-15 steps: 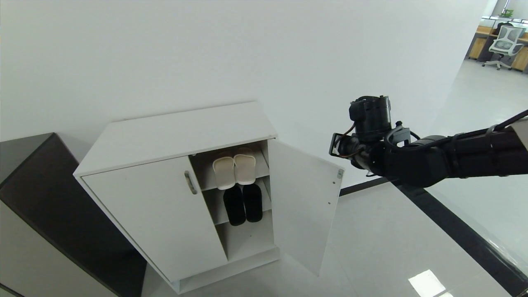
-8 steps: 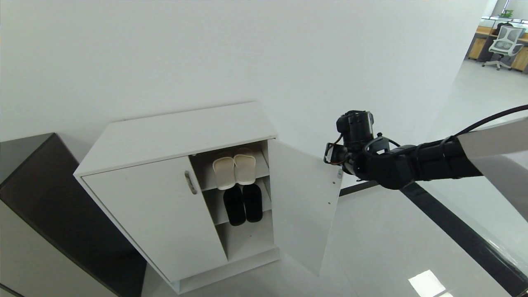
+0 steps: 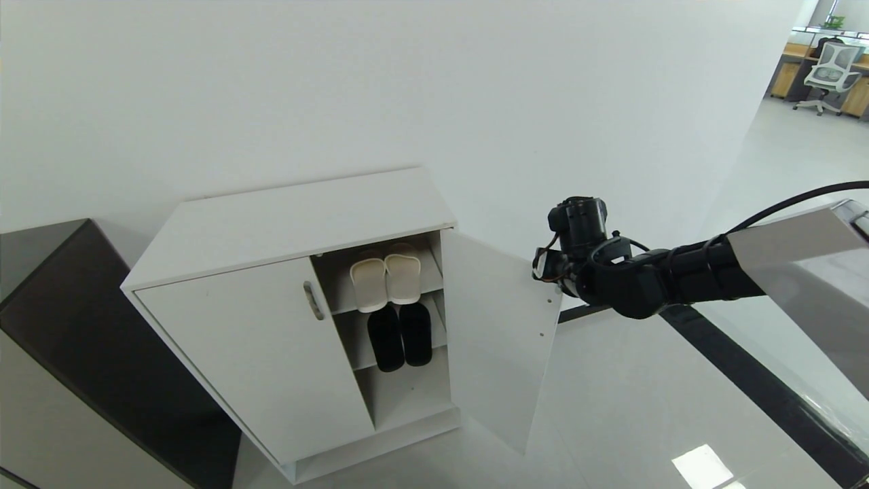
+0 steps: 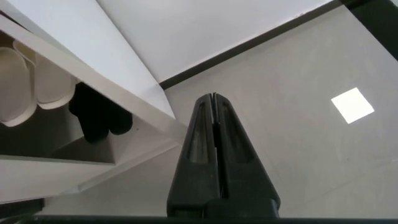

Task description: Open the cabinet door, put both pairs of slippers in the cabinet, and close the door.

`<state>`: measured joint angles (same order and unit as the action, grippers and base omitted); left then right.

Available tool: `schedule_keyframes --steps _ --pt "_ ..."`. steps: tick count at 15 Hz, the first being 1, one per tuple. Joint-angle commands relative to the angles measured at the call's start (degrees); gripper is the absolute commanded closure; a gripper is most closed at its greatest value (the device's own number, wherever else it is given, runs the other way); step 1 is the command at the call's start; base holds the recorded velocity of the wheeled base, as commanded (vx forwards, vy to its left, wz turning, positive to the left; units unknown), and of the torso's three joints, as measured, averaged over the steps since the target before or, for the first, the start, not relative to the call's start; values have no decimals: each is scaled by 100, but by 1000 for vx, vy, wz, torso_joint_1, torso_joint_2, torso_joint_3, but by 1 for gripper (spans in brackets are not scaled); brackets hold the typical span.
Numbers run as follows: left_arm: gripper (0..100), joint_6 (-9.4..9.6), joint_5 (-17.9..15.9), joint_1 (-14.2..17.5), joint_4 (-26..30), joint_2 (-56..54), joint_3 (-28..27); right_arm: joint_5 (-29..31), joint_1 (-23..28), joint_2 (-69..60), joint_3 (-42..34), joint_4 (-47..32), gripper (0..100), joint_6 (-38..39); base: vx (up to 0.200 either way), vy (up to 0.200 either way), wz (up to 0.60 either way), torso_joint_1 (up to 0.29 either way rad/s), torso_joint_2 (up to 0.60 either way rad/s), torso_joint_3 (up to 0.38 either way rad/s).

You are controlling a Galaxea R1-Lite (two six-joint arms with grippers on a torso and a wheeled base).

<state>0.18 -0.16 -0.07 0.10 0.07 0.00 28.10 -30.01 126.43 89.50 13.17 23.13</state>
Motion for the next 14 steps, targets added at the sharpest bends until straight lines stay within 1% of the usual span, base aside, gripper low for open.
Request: schedule_keyframes --steps 1,4,6,13,14 --pt "100 -1 -2 -1 -1 1 0 -6 -22 -4 -38 -16 100 -10 0 0 0 0 0 0" --pt "100 -1 -2 -1 -1 1 0 3 -92 -75 -161 -16 100 -10 0 0 0 0 0 0" --pt "100 -1 7 -1 -1 1 0 -6 -242 -198 -319 -16 100 -10 0 0 0 0 0 0" --pt "100 -1 7 -1 -1 1 0 3 -1130 -760 -987 19 100 17 0 0 0 0 0 0" --pt "100 -1 -2 -1 -1 1 0 3 -1182 -778 -1031 28 100 17 0 0 0 0 0 0"
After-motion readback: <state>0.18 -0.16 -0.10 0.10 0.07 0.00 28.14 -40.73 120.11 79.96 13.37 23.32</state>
